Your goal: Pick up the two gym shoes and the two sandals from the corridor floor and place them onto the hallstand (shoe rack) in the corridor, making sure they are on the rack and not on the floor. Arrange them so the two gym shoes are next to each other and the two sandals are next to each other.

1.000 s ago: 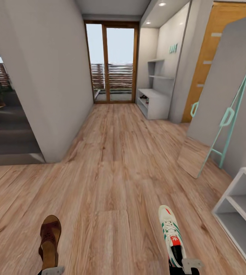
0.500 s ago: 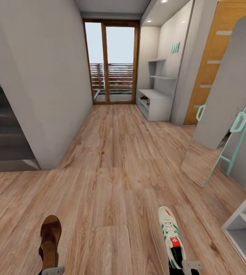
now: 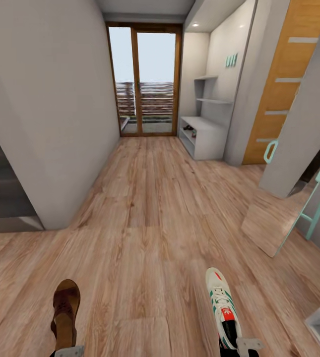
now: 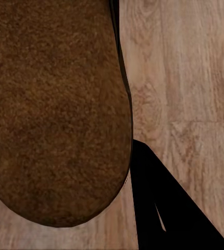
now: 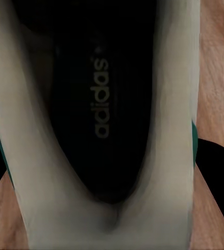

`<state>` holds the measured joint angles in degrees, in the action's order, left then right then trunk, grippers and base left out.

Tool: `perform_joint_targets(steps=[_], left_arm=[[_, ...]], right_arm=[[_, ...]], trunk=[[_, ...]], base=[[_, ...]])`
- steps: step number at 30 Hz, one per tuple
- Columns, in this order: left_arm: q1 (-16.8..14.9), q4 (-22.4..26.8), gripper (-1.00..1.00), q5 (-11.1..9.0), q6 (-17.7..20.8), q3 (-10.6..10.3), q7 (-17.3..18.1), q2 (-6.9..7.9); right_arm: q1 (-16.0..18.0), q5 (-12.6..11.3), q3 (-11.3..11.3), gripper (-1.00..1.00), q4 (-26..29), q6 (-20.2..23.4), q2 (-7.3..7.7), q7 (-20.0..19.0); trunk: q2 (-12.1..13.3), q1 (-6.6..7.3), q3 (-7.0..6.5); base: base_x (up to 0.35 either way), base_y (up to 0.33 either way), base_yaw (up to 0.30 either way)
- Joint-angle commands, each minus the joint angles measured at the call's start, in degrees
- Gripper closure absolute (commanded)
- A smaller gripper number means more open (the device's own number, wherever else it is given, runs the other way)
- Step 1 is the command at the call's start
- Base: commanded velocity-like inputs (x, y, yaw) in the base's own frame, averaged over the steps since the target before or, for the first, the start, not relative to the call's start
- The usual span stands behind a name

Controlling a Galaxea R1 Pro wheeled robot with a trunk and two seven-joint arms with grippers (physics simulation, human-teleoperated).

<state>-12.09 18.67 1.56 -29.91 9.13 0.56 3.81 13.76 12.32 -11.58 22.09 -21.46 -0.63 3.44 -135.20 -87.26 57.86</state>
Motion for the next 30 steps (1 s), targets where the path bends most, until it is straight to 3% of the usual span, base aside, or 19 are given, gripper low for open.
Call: perform_joint_targets(steps=[1, 30], left_arm=[[-0.04, -0.1, 1.0, 0.37, -0.15, 0.23, -0.03, -0.02], [-0.04, -1.18, 1.0, 0.37, -0.31, 0.18, -0.02, -0.12]], right_arm=[[0.04, 0.6, -0.3, 1.0, -0.03, -0.16, -0.09, 0.25], [0.04, 0.51, -0.4, 1.0, -0.12, -0.16, -0.17, 0.25]], trunk=[[-0.02, -0.02, 0.05], [-0.02, -0.02, 0.05]], base=[[0.336, 0.0, 0.0], [0.336, 0.0, 0.0]])
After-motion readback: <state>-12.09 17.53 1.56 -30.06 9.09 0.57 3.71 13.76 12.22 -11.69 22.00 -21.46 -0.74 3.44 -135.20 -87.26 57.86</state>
